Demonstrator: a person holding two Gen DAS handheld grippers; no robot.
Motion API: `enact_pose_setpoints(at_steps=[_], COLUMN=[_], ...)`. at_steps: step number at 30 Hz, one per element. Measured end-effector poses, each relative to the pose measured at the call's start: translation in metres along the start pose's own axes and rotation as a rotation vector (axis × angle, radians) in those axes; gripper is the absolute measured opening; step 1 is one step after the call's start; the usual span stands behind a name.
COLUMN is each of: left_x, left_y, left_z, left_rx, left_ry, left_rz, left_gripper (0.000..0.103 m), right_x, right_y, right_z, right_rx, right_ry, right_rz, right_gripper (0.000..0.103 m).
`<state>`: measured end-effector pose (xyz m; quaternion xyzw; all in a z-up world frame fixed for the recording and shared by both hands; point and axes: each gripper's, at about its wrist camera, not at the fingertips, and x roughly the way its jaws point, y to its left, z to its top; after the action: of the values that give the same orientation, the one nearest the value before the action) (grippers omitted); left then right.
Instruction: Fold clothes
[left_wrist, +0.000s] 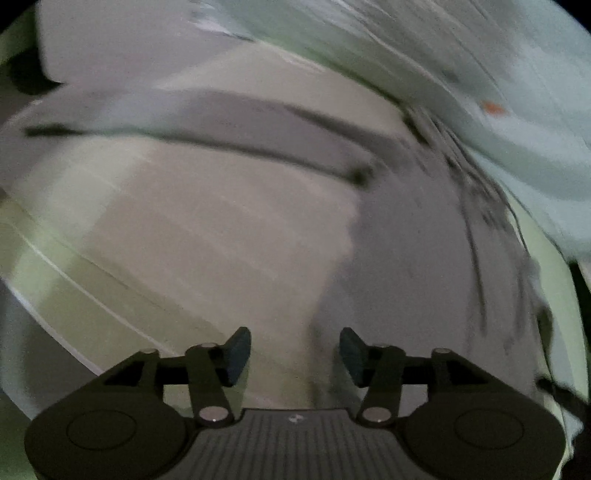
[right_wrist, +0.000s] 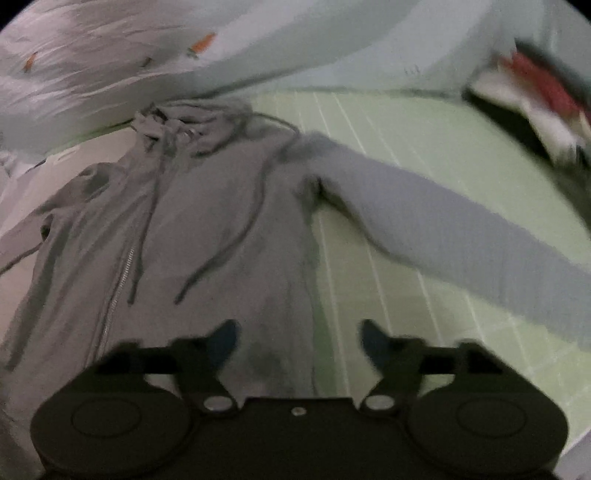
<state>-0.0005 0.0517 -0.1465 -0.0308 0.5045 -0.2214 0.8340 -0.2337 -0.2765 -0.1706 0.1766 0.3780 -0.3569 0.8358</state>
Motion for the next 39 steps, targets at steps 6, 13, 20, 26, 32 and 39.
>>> enact_pose_setpoints(at_steps=[6,13,20,26,32,39], left_x=[0.008,0.025,0.043,0.072,0.084,0.056], left_y=[0.053,0.108,0.152,0.164,0.160,0.158], left_z=[0.062,0.137,0.188,0.214,0.219,0.203], left_rx=[-0.128,-0.289,-0.414,-0.439,-0.363,-0.307], left_ry=[-0.096,-0.170,-0.223,-0.221,-0.250,-0.295], left_rz=[0.143,0.239,0.296,0.358,0.419,0.443], left_gripper=[0.068,0.069,0.070,0.070,0.054,0.012], right_x=[0.018,0.045,0.052,0.058,0.060,0.058], right_y=[0.034,0.049,0.055,0.059,0.062,0.063], right_z=[0.001,-0.003,-0.002,0.005,0.006,-0.001], right_rx=[-0.075,0.013,0.109,0.147,0.159,0.162], right_ry=[-0.011,0.015,0.001,0.015,0.008,-0.035], right_rz=[0.010,-0.080,-0.134,-0.167,-0.182,-0.186], right_gripper=[0.103,0.103,0.103,0.103,0.103,0.103])
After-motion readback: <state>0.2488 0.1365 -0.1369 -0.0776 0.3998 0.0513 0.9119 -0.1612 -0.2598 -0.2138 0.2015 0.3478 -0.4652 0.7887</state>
